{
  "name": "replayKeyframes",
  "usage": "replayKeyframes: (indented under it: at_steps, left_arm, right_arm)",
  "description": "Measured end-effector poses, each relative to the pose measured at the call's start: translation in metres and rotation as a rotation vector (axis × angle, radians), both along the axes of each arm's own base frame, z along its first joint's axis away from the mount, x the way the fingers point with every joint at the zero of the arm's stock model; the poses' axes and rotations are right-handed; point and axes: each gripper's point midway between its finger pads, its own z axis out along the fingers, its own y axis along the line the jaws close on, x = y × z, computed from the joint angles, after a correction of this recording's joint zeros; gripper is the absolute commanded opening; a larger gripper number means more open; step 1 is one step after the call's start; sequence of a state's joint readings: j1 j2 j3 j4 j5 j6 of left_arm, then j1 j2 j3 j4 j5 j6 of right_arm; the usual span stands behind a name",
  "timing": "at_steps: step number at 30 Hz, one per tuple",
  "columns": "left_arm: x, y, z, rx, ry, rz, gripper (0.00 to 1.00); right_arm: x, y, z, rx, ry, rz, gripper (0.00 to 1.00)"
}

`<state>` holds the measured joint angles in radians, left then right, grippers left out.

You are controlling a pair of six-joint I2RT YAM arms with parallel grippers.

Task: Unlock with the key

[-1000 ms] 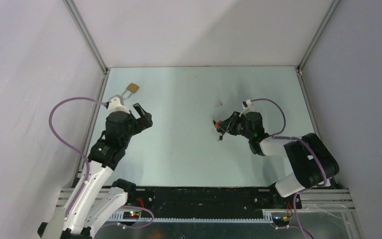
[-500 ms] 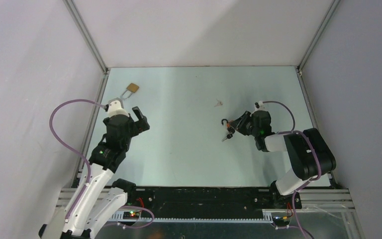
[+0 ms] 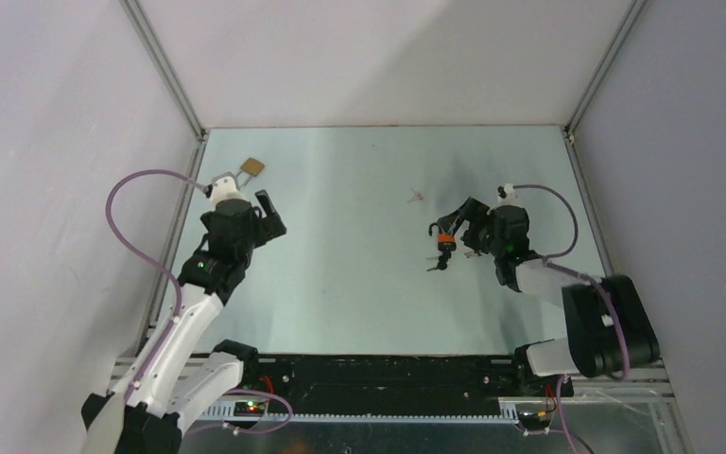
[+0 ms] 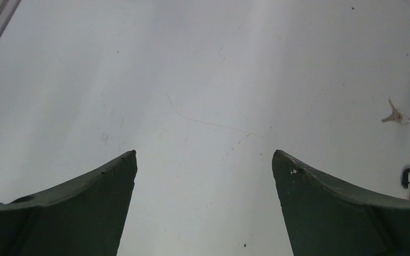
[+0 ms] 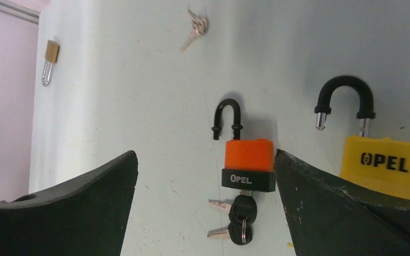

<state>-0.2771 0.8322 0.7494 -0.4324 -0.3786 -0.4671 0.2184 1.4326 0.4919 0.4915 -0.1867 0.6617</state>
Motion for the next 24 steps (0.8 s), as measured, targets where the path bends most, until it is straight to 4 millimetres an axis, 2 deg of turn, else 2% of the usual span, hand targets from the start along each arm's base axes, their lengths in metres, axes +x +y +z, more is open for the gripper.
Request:
replayKeyframes:
  at_steps: [6,8,11,13,18,21,24]
  left_arm:
    - [0.034,0.007,0.000,-0.036,0.061,0.056,1.00]
    - [0.050,0.015,-0.007,-0.065,0.099,0.096,0.99]
    - [0.074,0.030,-0.024,-0.110,0.165,0.160,0.95]
    - [0.090,0.038,-0.035,-0.137,0.207,0.196,0.91]
    - [0.148,0.056,-0.060,-0.218,0.273,0.251,0.77]
    - [0.188,0.067,-0.076,-0.281,0.283,0.265,0.74]
    - [0.211,0.077,-0.095,-0.333,0.310,0.283,0.73]
  right_arm:
    - [-0.016,-0.018,0.059,-0.104,-0.150,-0.009,1.00]
    - [-0.024,-0.025,0.078,-0.143,-0.205,-0.019,0.99]
    - [-0.037,-0.034,0.096,-0.186,-0.251,-0.025,0.99]
    - [-0.046,-0.038,0.101,-0.210,-0.262,-0.021,1.00]
    - [-0.064,-0.041,0.104,-0.232,-0.256,-0.005,0.99]
    - [-0.071,-0.042,0.104,-0.233,-0.251,0.004,1.00]
    - [-0.075,-0.042,0.104,-0.234,-0.248,0.009,1.00]
